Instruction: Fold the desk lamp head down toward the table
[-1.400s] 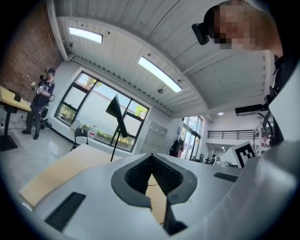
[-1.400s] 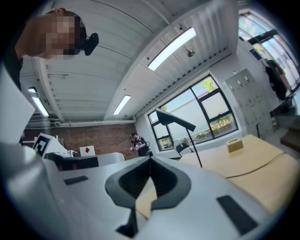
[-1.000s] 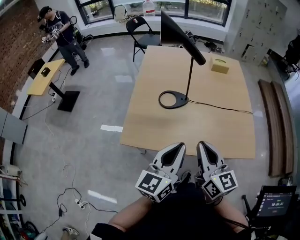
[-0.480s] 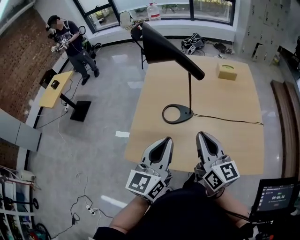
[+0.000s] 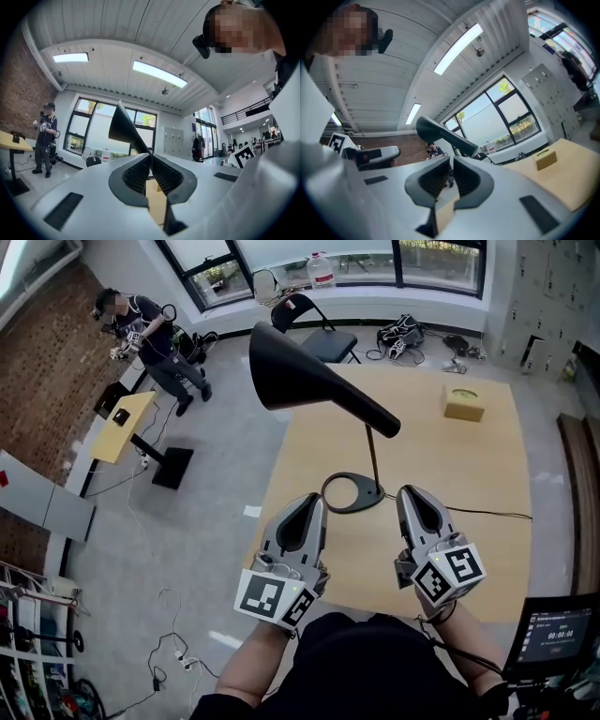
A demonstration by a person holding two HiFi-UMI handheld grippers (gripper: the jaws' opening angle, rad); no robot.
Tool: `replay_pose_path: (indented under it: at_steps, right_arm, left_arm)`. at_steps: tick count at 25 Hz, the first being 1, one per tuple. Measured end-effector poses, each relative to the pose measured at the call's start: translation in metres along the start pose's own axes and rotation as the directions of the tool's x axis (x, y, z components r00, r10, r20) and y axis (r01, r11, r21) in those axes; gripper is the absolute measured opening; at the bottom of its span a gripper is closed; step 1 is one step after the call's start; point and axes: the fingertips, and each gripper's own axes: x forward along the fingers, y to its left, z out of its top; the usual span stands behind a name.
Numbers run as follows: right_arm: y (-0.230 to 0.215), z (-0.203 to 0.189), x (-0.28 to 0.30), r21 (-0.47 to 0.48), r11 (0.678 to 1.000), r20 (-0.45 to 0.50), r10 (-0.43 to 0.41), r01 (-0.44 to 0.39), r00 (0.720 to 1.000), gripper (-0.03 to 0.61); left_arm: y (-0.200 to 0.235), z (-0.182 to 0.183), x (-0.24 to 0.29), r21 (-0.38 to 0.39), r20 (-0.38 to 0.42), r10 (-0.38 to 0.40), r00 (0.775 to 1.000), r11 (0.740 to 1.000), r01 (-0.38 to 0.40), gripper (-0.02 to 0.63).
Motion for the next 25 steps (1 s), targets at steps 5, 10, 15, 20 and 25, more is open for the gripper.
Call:
replay_pose_path:
  at_steps: [5,10,15,20,25]
  right_arm:
    - [-0.026,0.0,0.024,0.03,1.0,-0.01,-0.008,0.009,1.0,0.06]
    - [-0.04,0.002,0.045,0.022,0.999,0.008,-0.034,0.034,0.999,0.081]
    - [-0.052,0.004,0.059,0.047,0.998,0.018,-0.048,0.047,0.999,0.121]
    - [-0.057,0.0,0.074,0.092,0.995,0.023,-0.042,0.04,0.999,0.163]
    - [-0.057,0.003,0.09,0.108,0.993,0.031,-0.044,0.041,0.999,0.163]
  left_arm:
    - [0.023,0.02,0.02,0.052,0.036,0.02,0.999,0.998,-0.022,0.004]
    - [0.053,0.043,0.035,0.083,0.068,0.019,0.997,0.996,-0.025,0.045]
    - [0.07,0.074,0.049,0.099,0.124,0.006,0.992,0.995,-0.018,0.116]
    - [0.085,0.097,0.058,0.104,0.162,-0.011,0.987,0.995,-0.006,0.18]
    - [0.092,0.105,0.072,0.106,0.14,-0.039,0.989,0.994,0.025,0.184]
